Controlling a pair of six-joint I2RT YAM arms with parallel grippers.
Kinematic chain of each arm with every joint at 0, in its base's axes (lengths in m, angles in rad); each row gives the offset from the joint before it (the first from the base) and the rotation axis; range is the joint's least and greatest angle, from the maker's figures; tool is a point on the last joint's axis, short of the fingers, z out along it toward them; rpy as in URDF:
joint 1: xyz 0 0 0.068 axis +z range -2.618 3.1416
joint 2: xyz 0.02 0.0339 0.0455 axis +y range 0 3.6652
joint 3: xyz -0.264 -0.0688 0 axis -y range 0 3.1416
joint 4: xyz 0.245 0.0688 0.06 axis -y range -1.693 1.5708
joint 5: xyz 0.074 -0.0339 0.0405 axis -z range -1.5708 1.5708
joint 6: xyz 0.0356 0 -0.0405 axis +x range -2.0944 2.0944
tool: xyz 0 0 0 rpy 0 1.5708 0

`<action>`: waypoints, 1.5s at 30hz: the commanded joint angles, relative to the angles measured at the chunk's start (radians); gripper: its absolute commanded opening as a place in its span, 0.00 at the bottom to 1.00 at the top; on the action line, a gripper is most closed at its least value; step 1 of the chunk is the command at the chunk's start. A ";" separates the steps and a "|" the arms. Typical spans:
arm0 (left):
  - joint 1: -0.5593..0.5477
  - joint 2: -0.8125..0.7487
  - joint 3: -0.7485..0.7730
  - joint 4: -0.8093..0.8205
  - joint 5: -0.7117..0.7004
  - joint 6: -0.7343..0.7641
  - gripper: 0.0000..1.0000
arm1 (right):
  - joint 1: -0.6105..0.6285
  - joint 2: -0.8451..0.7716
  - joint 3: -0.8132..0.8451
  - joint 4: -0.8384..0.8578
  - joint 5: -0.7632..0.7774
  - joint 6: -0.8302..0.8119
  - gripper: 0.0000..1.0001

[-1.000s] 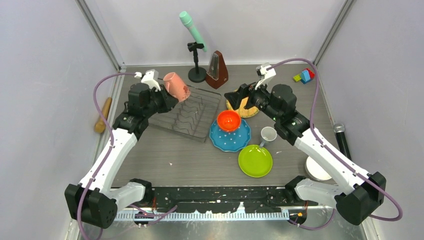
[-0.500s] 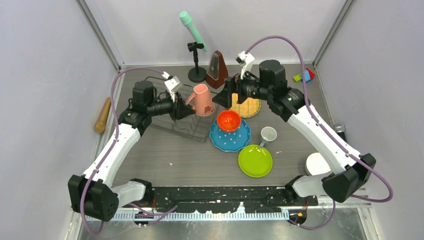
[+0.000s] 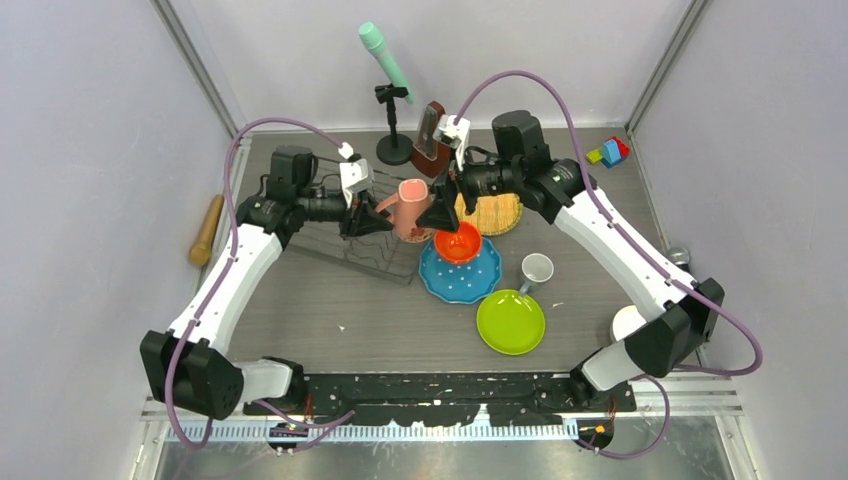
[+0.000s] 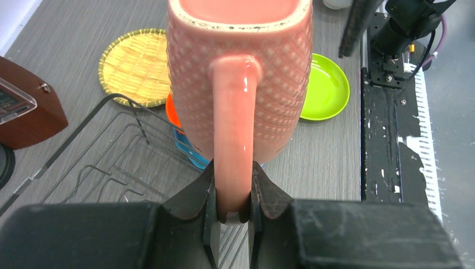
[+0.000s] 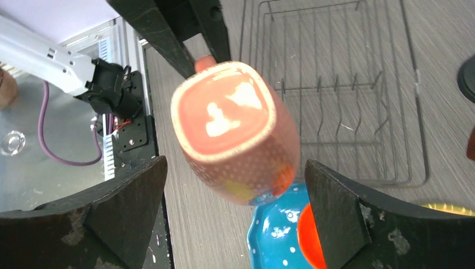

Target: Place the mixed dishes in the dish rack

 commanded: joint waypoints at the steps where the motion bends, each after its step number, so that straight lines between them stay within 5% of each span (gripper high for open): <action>1: -0.006 -0.001 0.060 -0.054 0.087 0.122 0.00 | 0.045 0.034 0.088 -0.061 -0.073 -0.128 1.00; 21: -0.018 0.013 0.093 -0.160 0.091 0.233 0.00 | 0.120 0.125 0.139 -0.165 0.053 -0.273 0.95; 23: -0.018 0.012 0.089 -0.141 0.078 0.217 0.00 | 0.120 0.136 0.153 -0.187 0.035 -0.278 0.82; 25: -0.018 0.009 0.078 -0.110 0.064 0.190 0.00 | 0.120 0.141 0.158 -0.195 0.030 -0.282 0.59; 26: -0.018 0.007 0.073 -0.099 0.061 0.186 0.00 | 0.120 0.144 0.159 -0.194 0.033 -0.282 0.37; 28: -0.018 0.000 0.054 -0.044 0.038 0.154 0.00 | 0.120 0.145 0.157 -0.185 0.049 -0.275 0.11; 29: -0.018 -0.008 0.038 -0.005 0.022 0.125 0.00 | 0.119 0.145 0.156 -0.178 0.057 -0.274 0.06; 38: -0.018 -0.087 -0.075 0.161 -0.113 0.026 0.32 | 0.120 0.147 0.117 -0.062 0.189 -0.231 0.00; 41: -0.018 -0.091 -0.087 0.187 -0.201 -0.022 0.47 | 0.120 0.160 0.113 -0.006 0.238 -0.205 0.00; 43: -0.018 -0.100 -0.098 0.208 -0.227 -0.042 0.70 | 0.119 0.170 0.110 0.017 0.259 -0.195 0.00; 45: -0.018 -0.111 -0.108 0.229 -0.260 -0.069 0.74 | 0.119 0.178 0.107 0.037 0.270 -0.185 0.00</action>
